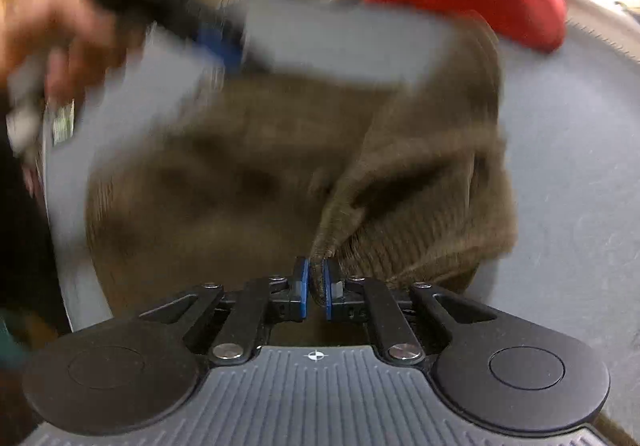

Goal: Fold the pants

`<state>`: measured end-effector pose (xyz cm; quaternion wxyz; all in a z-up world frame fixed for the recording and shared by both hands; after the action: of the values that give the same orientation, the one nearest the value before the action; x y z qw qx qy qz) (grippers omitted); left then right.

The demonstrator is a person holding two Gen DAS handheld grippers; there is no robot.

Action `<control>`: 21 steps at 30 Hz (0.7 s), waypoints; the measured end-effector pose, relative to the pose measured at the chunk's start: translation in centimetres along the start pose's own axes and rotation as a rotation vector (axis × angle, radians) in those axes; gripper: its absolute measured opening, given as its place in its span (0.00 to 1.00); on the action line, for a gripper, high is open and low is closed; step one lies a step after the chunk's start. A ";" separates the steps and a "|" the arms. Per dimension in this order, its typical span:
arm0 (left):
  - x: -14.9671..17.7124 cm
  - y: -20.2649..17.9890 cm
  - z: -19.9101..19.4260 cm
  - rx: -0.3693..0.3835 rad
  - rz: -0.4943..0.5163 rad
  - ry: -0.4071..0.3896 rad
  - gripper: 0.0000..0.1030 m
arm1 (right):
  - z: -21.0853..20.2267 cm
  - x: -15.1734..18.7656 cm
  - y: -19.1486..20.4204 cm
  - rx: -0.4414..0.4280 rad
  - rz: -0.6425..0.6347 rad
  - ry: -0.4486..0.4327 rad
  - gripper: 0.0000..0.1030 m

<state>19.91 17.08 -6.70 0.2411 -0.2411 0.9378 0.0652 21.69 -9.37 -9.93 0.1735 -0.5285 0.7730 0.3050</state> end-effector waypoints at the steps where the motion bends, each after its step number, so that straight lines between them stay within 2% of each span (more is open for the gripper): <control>1: 0.1 0.2 -0.1 -0.001 -0.002 0.003 0.59 | 0.5 0.6 0.0 -0.001 0.004 0.033 0.12; 2: 0.0 0.3 -0.1 0.000 -0.007 0.007 0.59 | 0.3 0.7 -0.2 -0.007 0.016 0.039 0.12; 4: 0.1 0.4 -0.2 0.006 -0.026 0.013 0.60 | -1.4 -0.1 -1.3 -0.027 0.089 -0.025 0.15; 5: -0.1 0.4 -0.2 0.008 -0.036 0.014 0.61 | -3.0 -1.0 -2.2 -0.050 0.154 -0.091 0.18; 7: -0.2 0.7 -0.2 0.007 -0.052 0.012 0.61 | -5.7 -2.6 -3.9 -0.073 0.260 -0.220 0.32; 10: -0.5 0.8 0.1 -0.003 -0.075 0.017 0.61 | -8.6 -5.0 -6.4 -0.036 0.389 -0.390 0.36; 12: -0.8 1.2 0.4 -0.003 -0.118 0.023 0.61 | -8.6 -6.6 -7.5 0.005 0.439 -0.426 0.37; 14: -1.2 1.7 0.7 0.001 -0.160 0.029 0.61 | -7.8 -7.9 -7.6 0.020 0.419 -0.424 0.37; 15: -1.4 2.0 0.7 0.002 -0.177 0.029 0.61 | -6.8 -8.4 -7.3 0.029 0.396 -0.394 0.37; 18: -2.2 3.0 0.8 -0.012 -0.232 0.027 0.61 | -2.6 -9.5 -5.7 0.037 0.284 -0.265 0.37; 21: -2.7 4.0 0.9 -0.019 -0.282 0.029 0.61 | 1.9 -10.0 -4.1 0.008 0.203 -0.142 0.38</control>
<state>20.45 21.95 -6.15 0.2320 -0.3737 0.8973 0.0362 29.23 -2.03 -6.61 0.1979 -0.4240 0.8095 0.3547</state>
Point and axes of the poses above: each gripper's, at about its wrist camera, not at the fingertips, and z roughly the way its jaws point, y to its left, x to its underside, the point moved 6 cm from there along z, roughly the way its jaws point, and after that the axes turned 12 degrees about -x, right-handed, at the moved point
